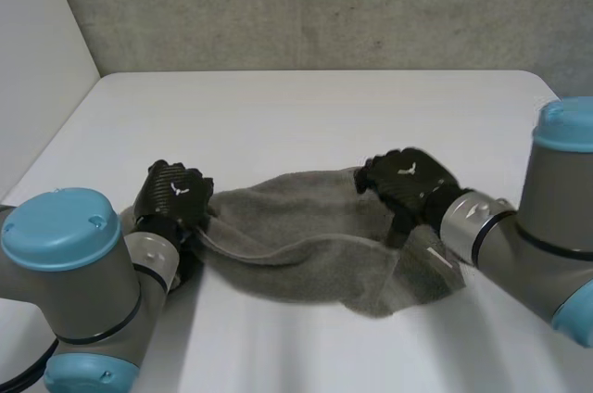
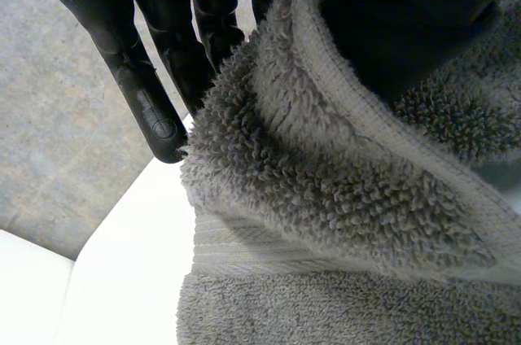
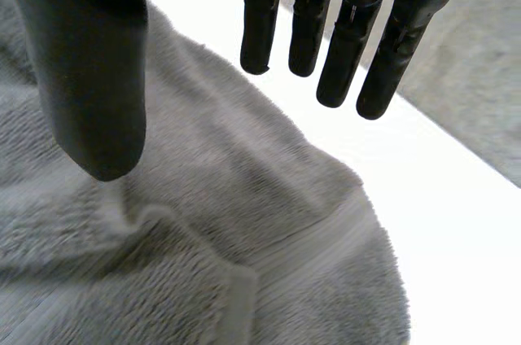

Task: Fold the laundry

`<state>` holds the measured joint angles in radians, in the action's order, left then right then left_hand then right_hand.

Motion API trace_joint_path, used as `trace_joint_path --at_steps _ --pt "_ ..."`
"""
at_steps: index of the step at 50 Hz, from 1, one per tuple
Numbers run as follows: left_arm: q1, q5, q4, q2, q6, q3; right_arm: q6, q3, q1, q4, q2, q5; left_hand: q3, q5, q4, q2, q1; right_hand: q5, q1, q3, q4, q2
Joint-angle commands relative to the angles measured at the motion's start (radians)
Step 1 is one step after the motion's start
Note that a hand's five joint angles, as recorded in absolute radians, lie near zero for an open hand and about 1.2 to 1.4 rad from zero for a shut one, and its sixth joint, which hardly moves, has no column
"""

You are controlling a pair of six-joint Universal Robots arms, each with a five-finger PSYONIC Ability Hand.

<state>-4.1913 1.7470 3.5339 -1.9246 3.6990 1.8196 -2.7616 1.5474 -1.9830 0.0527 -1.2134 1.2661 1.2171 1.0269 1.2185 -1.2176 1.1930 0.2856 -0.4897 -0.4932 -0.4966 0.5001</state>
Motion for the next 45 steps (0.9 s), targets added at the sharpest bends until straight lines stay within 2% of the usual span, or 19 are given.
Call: trace_joint_path --at_steps 1,9,14,21,28,31,32,33,34,35,39,41,42,43,44,45 --pt "-0.009 0.0 0.0 0.032 -0.001 0.023 -0.089 -0.043 0.053 0.01 -0.008 -0.013 0.179 0.195 0.178 -0.179 0.203 -0.067 0.096 0.1 0.103 -0.107" --pt "-0.039 -0.001 -0.001 0.099 -0.001 0.053 -0.065 -0.198 0.066 0.187 0.1 -0.074 0.159 0.175 0.158 -0.159 0.183 -0.076 0.105 0.109 0.112 -0.116" --pt "-0.061 -0.001 -0.001 0.133 -0.001 0.066 0.005 -0.308 0.056 0.363 0.204 -0.168 0.159 0.175 0.158 -0.159 0.183 -0.082 0.111 0.115 0.118 -0.121" --pt "-0.07 -0.001 -0.001 0.15 -0.001 0.069 0.005 -0.348 0.044 0.432 0.265 -0.209 0.159 0.175 0.158 -0.159 0.183 -0.102 0.132 0.135 0.139 -0.142" --pt "-0.082 -0.003 -0.001 0.15 -0.001 0.072 0.008 -0.334 -0.011 0.431 0.301 -0.206 0.159 0.175 0.158 -0.159 0.183 -0.067 0.096 0.1 0.103 -0.107" --pt "-0.09 -0.003 -0.001 0.15 -0.001 0.07 0.008 -0.334 -0.027 0.426 0.325 -0.2 0.159 0.175 0.158 -0.159 0.183 0.036 -0.006 -0.003 0.001 -0.004" --pt "-0.09 -0.003 -0.001 0.15 -0.001 0.07 0.007 -0.342 -0.028 0.424 0.336 -0.2 0.159 0.175 0.158 -0.159 0.183 0.222 -0.192 -0.189 -0.185 0.182" --pt "-0.092 -0.003 0.0 0.15 -0.001 0.069 0.005 -0.354 -0.028 0.421 0.339 -0.2 0.159 0.175 0.158 -0.159 0.183 0.532 -0.502 -0.499 -0.495 0.492" --pt "-0.092 -0.003 0.0 0.15 -0.001 0.069 0.005 -0.354 -0.028 0.421 0.339 -0.2 0.159 0.175 0.158 -0.159 0.183 0.535 -0.505 -0.502 -0.498 0.495" --pt "-0.093 -0.004 0.0 0.148 -0.002 0.064 0.002 -0.372 -0.028 0.412 0.337 -0.2 0.159 0.175 0.158 -0.159 0.183 0.849 -0.819 -0.816 -0.812 0.809" --pt "-0.102 -0.041 0.04 0.13 -0.002 0.014 -0.038 -0.474 -0.025 0.386 0.328 -0.179 0.168 0.183 0.166 -0.167 0.192 0.936 -0.907 -0.903 -0.9 0.896" --pt "-0.107 -0.069 0.072 0.116 -0.004 -0.023 -0.079 -0.631 -0.022 0.371 0.304 -0.122 0.171 0.186 0.169 -0.17 0.195 0.936 -0.907 -0.903 -0.9 0.896" --pt "-0.107 -0.069 0.072 0.116 -0.004 -0.023 -0.079 -0.632 -0.022 0.371 0.304 -0.122 0.171 0.186 0.169 -0.17 0.195 0.936 -0.907 -0.903 -0.9 0.896" --pt "-0.11 -0.096 0.115 0.093 -0.002 -0.072 -0.084 -0.723 -0.022 0.36 0.289 -0.078 0.179 0.195 0.178 -0.179 0.203 0.936 -0.907 -0.903 -0.9 0.896" --pt "-0.11 -0.115 0.173 0.069 0.001 -0.138 -0.084 -0.724 -0.022 0.36 0.288 -0.077 0.179 0.195 0.178 -0.179 0.203 0.936 -0.907 -0.903 -0.9 0.896" --pt "-0.11 -0.115 0.174 0.068 0.001 -0.138 -0.079 -0.821 -0.022 0.325 0.273 -0.032 0.179 0.195 0.178 -0.179 0.203 0.936 -0.907 -0.903 -0.9 0.896"
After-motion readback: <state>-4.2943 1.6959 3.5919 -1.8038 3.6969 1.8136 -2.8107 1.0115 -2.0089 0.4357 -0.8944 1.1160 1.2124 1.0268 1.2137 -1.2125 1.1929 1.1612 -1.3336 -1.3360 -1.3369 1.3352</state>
